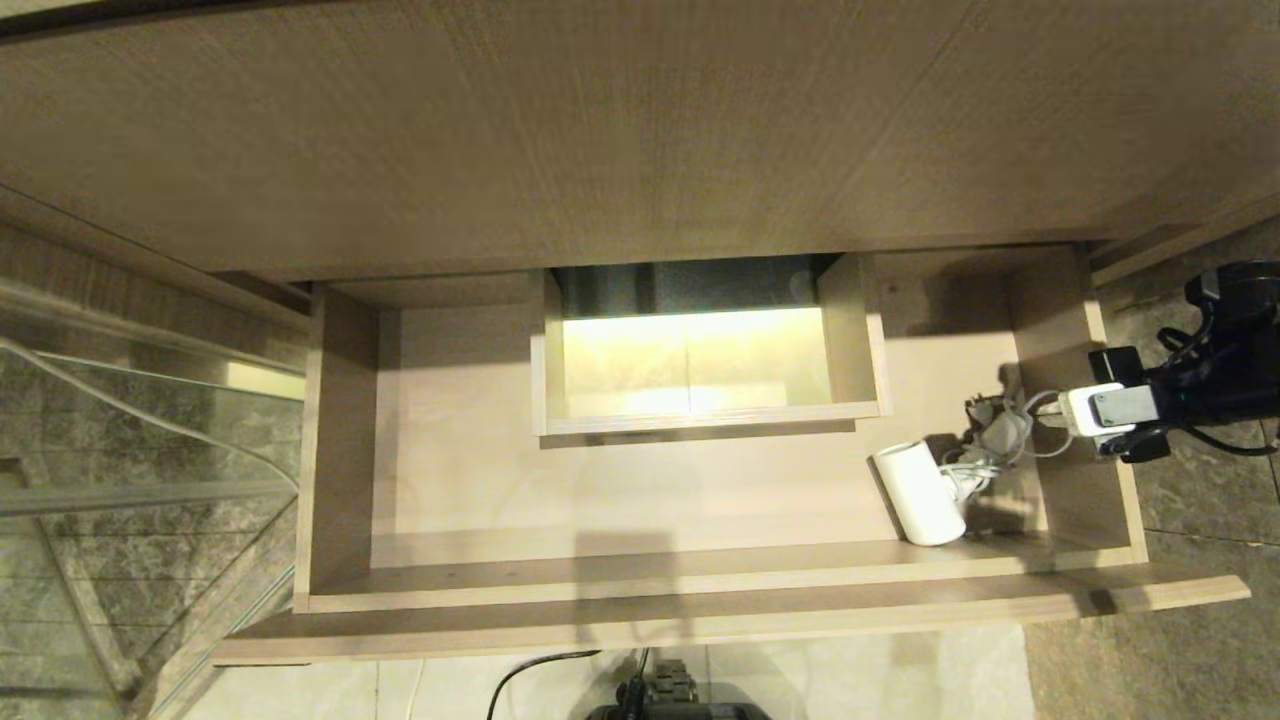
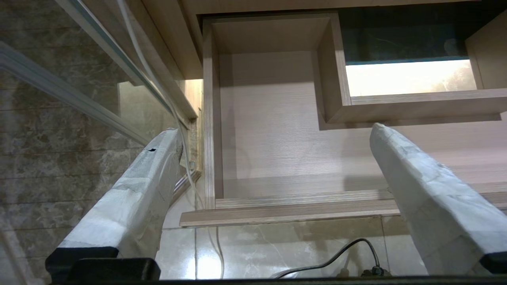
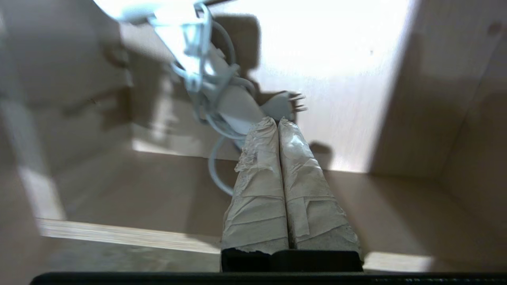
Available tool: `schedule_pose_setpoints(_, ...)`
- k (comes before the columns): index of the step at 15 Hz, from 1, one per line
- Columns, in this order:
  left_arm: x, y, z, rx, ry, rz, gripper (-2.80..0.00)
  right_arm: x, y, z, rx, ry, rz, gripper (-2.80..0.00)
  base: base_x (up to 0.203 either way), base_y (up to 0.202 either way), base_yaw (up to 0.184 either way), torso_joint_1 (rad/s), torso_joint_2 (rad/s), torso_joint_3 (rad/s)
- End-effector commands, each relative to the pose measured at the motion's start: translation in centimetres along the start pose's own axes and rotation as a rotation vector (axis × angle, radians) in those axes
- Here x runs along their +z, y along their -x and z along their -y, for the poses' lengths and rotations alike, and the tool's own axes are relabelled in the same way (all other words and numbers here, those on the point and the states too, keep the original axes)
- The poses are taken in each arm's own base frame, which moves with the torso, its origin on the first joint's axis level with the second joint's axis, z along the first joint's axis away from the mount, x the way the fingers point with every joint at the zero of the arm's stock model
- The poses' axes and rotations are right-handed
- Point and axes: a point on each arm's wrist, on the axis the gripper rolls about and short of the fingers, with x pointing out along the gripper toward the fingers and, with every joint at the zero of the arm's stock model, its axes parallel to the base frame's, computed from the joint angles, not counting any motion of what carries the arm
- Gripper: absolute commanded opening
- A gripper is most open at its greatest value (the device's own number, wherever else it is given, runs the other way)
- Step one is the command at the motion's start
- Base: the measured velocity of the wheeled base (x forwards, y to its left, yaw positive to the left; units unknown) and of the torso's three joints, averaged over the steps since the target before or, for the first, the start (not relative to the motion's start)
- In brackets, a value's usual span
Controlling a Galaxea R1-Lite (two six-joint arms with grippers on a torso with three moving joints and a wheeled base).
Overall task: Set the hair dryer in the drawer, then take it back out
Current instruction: Take the hairdryer out
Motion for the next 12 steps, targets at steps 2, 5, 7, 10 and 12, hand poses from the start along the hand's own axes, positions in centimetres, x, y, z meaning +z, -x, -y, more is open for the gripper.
schedule_pose_setpoints(2,-1.1,-0.1,0.0,0.0,0.0,-0.038,0.0,-0.2,-1.0,-0.9,0.032,0.017,0.017,-2.8,0.0,0.0,0.0,0.0,0.0,0.0)
schedule_pose_setpoints(5,-1.1,-0.1,0.0,0.0,0.0,-0.037,0.0,0.0,-1.7,-2.0,0.087,0.026,0.052,0.0,0.0,0.0,0.0,0.0,0.0,0.0)
schedule_pose_setpoints(7,-1.1,-0.1,0.0,0.0,0.0,-0.038,0.0,-0.3,-2.4,-2.2,0.096,0.031,0.055,0.0,0.0,0.0,0.0,0.0,0.0,0.0)
schedule_pose_setpoints(10,-1.1,-0.1,0.0,0.0,0.001,-0.038,0.0,-0.6,-3.7,-2.4,0.096,0.075,0.064,0.0,0.0,0.0,0.0,0.0,0.0,0.0)
schedule_pose_setpoints(12,-1.1,-0.1,0.0,0.0,0.0,-0.038,0.0,-0.8,-4.4,-2.3,0.085,0.113,0.061,0.0,0.0,0.0,0.0,0.0,0.0,0.0)
